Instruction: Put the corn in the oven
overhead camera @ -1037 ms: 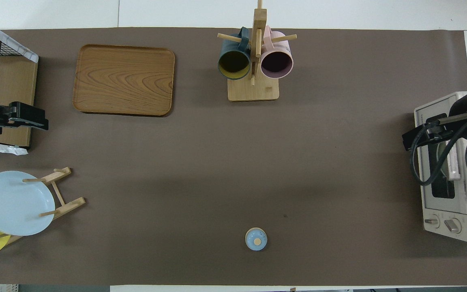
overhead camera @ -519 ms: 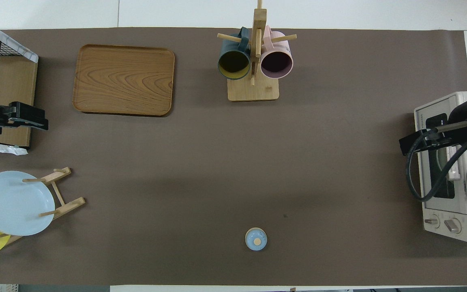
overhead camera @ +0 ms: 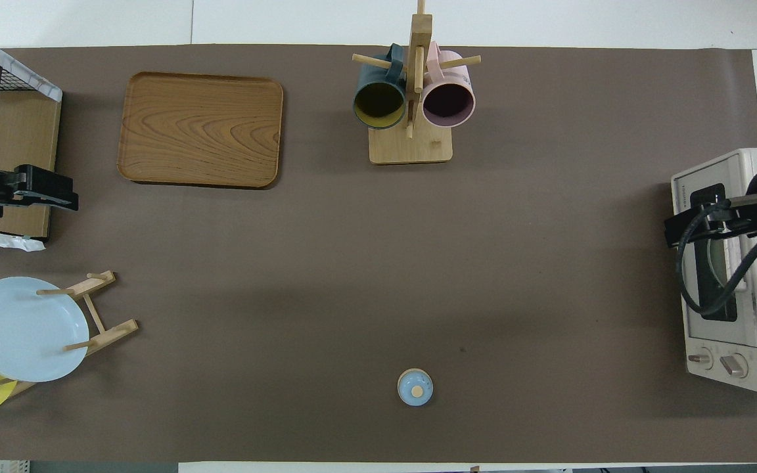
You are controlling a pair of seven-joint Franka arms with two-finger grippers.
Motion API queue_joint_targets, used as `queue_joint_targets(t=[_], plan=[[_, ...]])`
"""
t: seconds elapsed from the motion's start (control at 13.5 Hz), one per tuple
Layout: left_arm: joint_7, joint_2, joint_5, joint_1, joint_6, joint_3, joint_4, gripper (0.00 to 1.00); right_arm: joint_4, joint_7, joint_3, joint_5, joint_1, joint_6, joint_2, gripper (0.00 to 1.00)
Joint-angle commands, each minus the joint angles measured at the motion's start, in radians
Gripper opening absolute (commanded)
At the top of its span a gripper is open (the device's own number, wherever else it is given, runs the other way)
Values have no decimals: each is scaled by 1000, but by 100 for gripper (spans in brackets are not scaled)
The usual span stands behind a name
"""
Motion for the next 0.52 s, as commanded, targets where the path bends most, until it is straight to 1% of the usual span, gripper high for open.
queue_joint_targets(t=[0.0, 0.44], plan=[[7, -7, 18, 9, -22, -6, 8, 100, 15, 10, 3, 25, -18, 7, 7, 100], [7, -7, 18, 9, -22, -6, 8, 100, 20, 11, 5, 25, -15, 4, 10, 100]])
